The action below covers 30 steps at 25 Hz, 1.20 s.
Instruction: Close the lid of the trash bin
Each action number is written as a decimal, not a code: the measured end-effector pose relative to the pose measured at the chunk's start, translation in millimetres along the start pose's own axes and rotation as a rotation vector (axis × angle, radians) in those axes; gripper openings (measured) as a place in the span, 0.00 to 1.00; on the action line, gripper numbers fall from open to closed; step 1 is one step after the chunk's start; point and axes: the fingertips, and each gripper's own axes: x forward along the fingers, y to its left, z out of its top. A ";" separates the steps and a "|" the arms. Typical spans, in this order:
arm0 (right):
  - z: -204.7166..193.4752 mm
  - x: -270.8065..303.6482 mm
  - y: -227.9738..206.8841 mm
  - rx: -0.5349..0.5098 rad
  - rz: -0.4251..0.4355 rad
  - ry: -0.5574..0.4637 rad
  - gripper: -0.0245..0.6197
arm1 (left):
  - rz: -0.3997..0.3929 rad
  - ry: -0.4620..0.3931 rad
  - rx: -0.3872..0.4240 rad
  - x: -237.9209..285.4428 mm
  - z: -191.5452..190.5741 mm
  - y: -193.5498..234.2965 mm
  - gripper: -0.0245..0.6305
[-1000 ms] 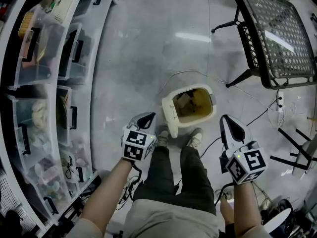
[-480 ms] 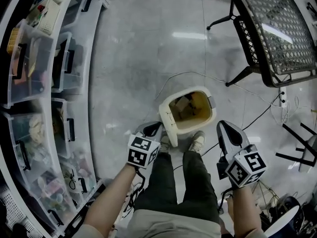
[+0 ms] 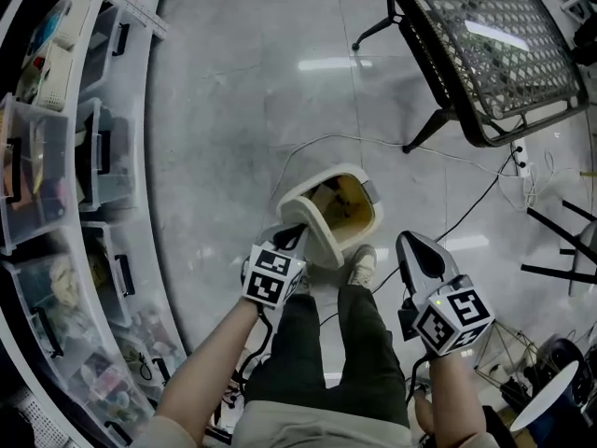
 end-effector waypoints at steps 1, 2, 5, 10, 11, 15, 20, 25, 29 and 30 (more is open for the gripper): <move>-1.1 -0.7 -5.2 0.024 0.001 -0.004 0.04 | -0.007 0.002 0.013 6.6 3.6 -2.0 0.04; -1.8 -1.3 -10.1 0.056 0.007 -0.011 0.04 | -0.013 0.007 0.026 13.2 6.8 -3.7 0.04; -4.7 -3.2 -24.3 0.129 0.008 -0.036 0.04 | -0.028 0.021 0.057 33.5 12.1 -8.5 0.04; -15.3 0.5 -49.6 0.138 -0.007 -0.035 0.04 | -0.031 0.059 0.093 73.2 11.6 -12.7 0.04; -18.4 1.1 -54.1 0.140 -0.009 -0.031 0.04 | -0.033 0.067 0.097 80.4 10.9 -14.1 0.04; -27.5 7.2 -69.5 0.133 -0.012 -0.023 0.04 | -0.043 0.073 0.097 108.0 12.6 -15.9 0.04; -39.2 16.7 -87.9 0.149 -0.012 -0.027 0.04 | -0.032 0.103 0.098 139.5 5.1 -12.8 0.04; -44.4 23.6 -100.0 0.147 -0.010 -0.028 0.04 | -0.004 0.149 0.086 162.9 -4.9 -7.5 0.04; -47.6 23.8 -106.3 0.149 -0.015 -0.030 0.04 | 0.004 0.186 0.071 173.0 -10.2 -3.7 0.04; -48.6 23.5 -107.6 0.151 -0.016 -0.030 0.04 | 0.003 0.182 0.062 173.8 -8.8 -2.9 0.04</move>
